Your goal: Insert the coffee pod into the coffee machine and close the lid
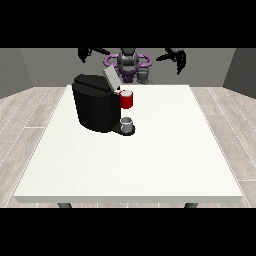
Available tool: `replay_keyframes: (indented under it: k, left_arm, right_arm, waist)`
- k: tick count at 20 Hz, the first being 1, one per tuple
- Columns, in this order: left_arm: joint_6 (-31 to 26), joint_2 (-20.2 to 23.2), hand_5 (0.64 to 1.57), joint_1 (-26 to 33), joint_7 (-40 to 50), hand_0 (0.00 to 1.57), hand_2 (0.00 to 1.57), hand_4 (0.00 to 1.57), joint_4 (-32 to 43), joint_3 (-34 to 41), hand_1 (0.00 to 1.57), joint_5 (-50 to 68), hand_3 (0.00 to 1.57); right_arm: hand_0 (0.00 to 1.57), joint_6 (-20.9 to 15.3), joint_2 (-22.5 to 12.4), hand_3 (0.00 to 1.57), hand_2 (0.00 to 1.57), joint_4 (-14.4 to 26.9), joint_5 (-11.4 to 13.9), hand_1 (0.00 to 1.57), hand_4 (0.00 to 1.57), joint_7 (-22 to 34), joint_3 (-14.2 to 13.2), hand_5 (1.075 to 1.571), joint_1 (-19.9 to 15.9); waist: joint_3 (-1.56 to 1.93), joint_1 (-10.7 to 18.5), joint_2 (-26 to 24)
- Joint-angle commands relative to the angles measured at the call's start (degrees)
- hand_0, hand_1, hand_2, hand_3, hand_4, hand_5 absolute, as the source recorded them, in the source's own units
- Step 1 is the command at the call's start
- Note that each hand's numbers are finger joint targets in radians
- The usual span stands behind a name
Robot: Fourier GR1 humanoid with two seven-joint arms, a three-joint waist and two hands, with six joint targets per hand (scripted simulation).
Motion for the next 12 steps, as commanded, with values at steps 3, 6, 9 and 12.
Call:
replay_keyframes:
  k: [3, 6, 9, 12]
  left_arm:
    - [0.7, -1.56, 1.571, 3.28, 4.33, 0.0, 0.0, 0.38, -8.38, -5.31, 0.0, 6.13, 0.0]
    - [0.63, -1.59, 1.571, 5.52, 3.75, 0.0, 0.0, 0.39, -12.65, -6.94, 0.0, 6.29, 0.0]
    - [1.38, -1.6, 1.571, 8.79, 3.16, 0.0, 0.0, 0.38, -15.64, -8.9, 0.0, 8.41, 0.0]
    - [0.5, -0.66, 1.571, 4.61, 6.69, 0.0, 0.0, 0.36, -17.81, -7.76, 0.0, 8.3, 0.0]
  right_arm:
    - [0.0, 0.99, -2.33, 0.0, 0.0, 0.65, 0.84, 0.0, 0.0, -0.13, -0.67, 1.571, -4.35]
    - [0.0, 1.16, -3.23, 0.0, 0.0, 1.77, -2.74, 0.0, 0.0, 2.57, -4.47, 1.571, -8.66]
    - [0.0, 3.85, -5.42, 0.0, 0.0, 4.0, -5.2, 0.0, 0.17, 4.83, -6.5, 1.571, -9.96]
    - [0.0, 1.74, -3.85, 0.0, 0.0, 5.23, -7.24, 0.0, 0.08, 8.17, -7.95, 1.571, -15.44]
  waist:
    - [0.01, 1.99, 2.56]
    - [0.01, 3.15, 5.48]
    - [0.01, 4.0, 6.36]
    - [0.01, 4.53, 10.08]
